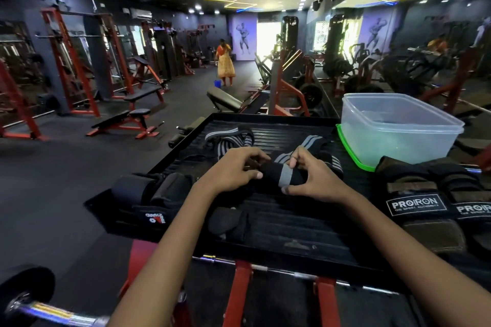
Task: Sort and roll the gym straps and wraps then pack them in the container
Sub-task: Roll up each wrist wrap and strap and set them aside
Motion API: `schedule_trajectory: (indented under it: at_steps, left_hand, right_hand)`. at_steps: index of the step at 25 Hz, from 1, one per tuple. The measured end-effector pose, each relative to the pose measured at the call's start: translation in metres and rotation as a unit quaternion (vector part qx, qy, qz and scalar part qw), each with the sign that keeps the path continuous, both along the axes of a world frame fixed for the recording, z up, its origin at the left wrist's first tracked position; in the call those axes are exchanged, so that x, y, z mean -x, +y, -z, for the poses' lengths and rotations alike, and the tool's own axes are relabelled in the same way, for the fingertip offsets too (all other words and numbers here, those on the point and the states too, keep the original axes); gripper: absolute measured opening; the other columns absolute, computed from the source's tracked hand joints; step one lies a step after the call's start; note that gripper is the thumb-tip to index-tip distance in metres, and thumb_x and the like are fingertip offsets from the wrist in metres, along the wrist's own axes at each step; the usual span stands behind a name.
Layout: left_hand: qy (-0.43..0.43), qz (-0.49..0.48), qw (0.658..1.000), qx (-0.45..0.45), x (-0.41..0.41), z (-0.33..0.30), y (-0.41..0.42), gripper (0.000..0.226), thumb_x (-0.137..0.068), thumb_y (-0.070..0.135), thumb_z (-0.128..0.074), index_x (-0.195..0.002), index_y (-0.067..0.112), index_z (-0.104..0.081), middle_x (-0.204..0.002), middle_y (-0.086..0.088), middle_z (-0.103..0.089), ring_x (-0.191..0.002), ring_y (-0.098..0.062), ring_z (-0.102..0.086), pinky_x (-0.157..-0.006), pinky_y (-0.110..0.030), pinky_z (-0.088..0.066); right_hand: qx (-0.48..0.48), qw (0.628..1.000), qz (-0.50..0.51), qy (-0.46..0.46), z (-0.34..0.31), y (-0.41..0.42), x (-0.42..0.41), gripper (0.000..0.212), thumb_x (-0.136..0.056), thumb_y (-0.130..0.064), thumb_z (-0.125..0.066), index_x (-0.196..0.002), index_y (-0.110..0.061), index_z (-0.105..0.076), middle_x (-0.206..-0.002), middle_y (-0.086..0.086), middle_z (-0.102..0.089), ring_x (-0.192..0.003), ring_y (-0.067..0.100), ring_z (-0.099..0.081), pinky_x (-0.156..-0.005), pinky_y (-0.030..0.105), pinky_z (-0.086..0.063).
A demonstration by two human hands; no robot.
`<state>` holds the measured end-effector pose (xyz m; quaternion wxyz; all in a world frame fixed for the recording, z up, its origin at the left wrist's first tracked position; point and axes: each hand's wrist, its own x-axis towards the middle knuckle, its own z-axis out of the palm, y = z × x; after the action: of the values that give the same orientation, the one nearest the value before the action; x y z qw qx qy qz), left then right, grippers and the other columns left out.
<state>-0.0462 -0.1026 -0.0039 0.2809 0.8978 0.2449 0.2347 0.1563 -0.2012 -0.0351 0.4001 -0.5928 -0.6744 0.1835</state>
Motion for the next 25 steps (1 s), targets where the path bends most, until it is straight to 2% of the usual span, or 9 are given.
schedule_trajectory:
  at_steps: [2, 4, 7, 11, 13, 15, 18, 21, 25]
  left_hand:
    - [0.005, -0.015, 1.0, -0.008, 0.027, 0.001, -0.013, 0.031, -0.083, 0.004, -0.071, -0.113, 0.013, -0.066, -0.101, 0.003, -0.068, -0.093, -0.008, -0.065, -0.087, -0.022, -0.052]
    - [0.011, -0.025, 0.999, -0.022, 0.048, 0.01, -0.029, 0.027, -0.085, 0.008, -0.07, -0.111, 0.015, -0.067, -0.1, 0.004, -0.068, -0.091, -0.007, -0.064, -0.084, -0.019, -0.051]
    - [0.007, -0.03, 0.997, -0.065, 0.068, 0.027, -0.051, 0.021, -0.09, 0.012, -0.064, -0.109, 0.015, -0.069, -0.104, 0.006, -0.069, -0.093, 0.001, -0.061, -0.084, -0.008, -0.044]
    - [-0.023, -0.034, 0.995, -0.089, 0.07, 0.037, -0.058, 0.019, -0.093, 0.01, -0.059, -0.107, 0.014, -0.07, -0.104, 0.005, -0.069, -0.099, -0.001, -0.06, -0.089, -0.013, -0.043]
    - [-0.018, -0.032, 0.995, -0.093, 0.066, 0.037, -0.058, 0.019, -0.093, 0.01, -0.057, -0.107, 0.014, -0.07, -0.104, 0.004, -0.069, -0.099, -0.003, -0.06, -0.09, -0.017, -0.045]
    - [-0.012, -0.026, 0.995, -0.093, 0.062, 0.038, -0.058, 0.021, -0.095, 0.01, -0.055, -0.108, 0.013, -0.07, -0.106, 0.003, -0.069, -0.1, -0.003, -0.06, -0.09, -0.016, -0.044]
    - [-0.012, -0.017, 0.995, -0.097, 0.06, 0.041, -0.059, 0.022, -0.096, 0.008, -0.052, -0.109, 0.012, -0.07, -0.107, 0.004, -0.069, -0.102, 0.001, -0.057, -0.088, -0.009, -0.04]
    - [-0.026, -0.015, 0.995, -0.099, 0.061, 0.04, -0.058, 0.02, -0.094, 0.01, -0.056, -0.109, 0.013, -0.07, -0.106, 0.005, -0.069, -0.101, 0.0, -0.058, -0.09, -0.012, -0.042]
    - [-0.042, -0.034, 0.994, -0.095, 0.054, 0.031, -0.05, 0.025, -0.092, 0.013, -0.061, -0.116, 0.016, -0.064, -0.111, 0.007, -0.064, -0.104, -0.002, -0.057, -0.09, -0.012, -0.043]
  right_hand:
    - [0.025, 0.999, -0.037, -0.005, 0.0, -0.009, 0.013, 0.054, -0.06, -0.024, -0.086, -0.087, -0.021, -0.04, -0.084, -0.004, -0.053, -0.077, 0.014, -0.05, -0.071, 0.04, -0.042]
    - [0.062, 0.995, -0.081, -0.022, 0.002, -0.022, 0.026, 0.053, -0.059, -0.032, -0.086, -0.084, -0.027, -0.039, -0.083, 0.004, -0.053, -0.075, 0.015, -0.046, -0.068, 0.038, -0.04]
    - [0.098, 0.985, -0.129, -0.064, 0.004, -0.038, 0.04, 0.053, -0.061, -0.034, -0.086, -0.083, -0.028, -0.038, -0.091, 0.014, -0.055, -0.077, 0.024, -0.046, -0.073, 0.046, -0.044]
    - [0.112, 0.982, -0.152, -0.029, 0.006, -0.047, 0.05, 0.048, -0.063, -0.035, -0.085, -0.084, -0.024, -0.044, -0.093, 0.017, -0.058, -0.084, 0.033, -0.055, -0.08, 0.057, -0.045]
    - [0.111, 0.982, -0.152, 0.005, 0.008, -0.049, 0.053, 0.048, -0.066, -0.035, -0.085, -0.085, -0.018, -0.045, -0.085, 0.014, -0.057, -0.077, 0.026, -0.054, -0.075, 0.053, -0.045]
    - [0.11, 0.98, -0.159, 0.044, 0.01, -0.052, 0.056, 0.045, -0.07, -0.035, -0.083, -0.083, -0.014, -0.045, -0.076, 0.007, -0.051, -0.071, 0.019, -0.047, -0.065, 0.044, -0.039]
    - [0.079, 0.986, -0.149, 0.017, 0.01, -0.053, 0.057, 0.04, -0.076, -0.038, -0.079, -0.081, -0.013, -0.048, -0.072, 0.002, -0.051, -0.067, 0.017, -0.042, -0.063, 0.033, -0.034]
    - [0.047, 0.992, -0.119, 0.021, 0.006, -0.052, 0.053, 0.035, -0.079, -0.042, -0.075, -0.084, -0.013, -0.056, -0.08, 0.004, -0.067, -0.071, 0.029, -0.057, -0.064, 0.035, -0.044]
    - [-0.012, 1.0, -0.011, -0.012, -0.004, -0.036, 0.031, 0.021, -0.082, -0.027, -0.076, -0.085, -0.012, -0.063, -0.082, 0.005, -0.07, -0.077, 0.022, -0.066, -0.067, 0.031, -0.051]
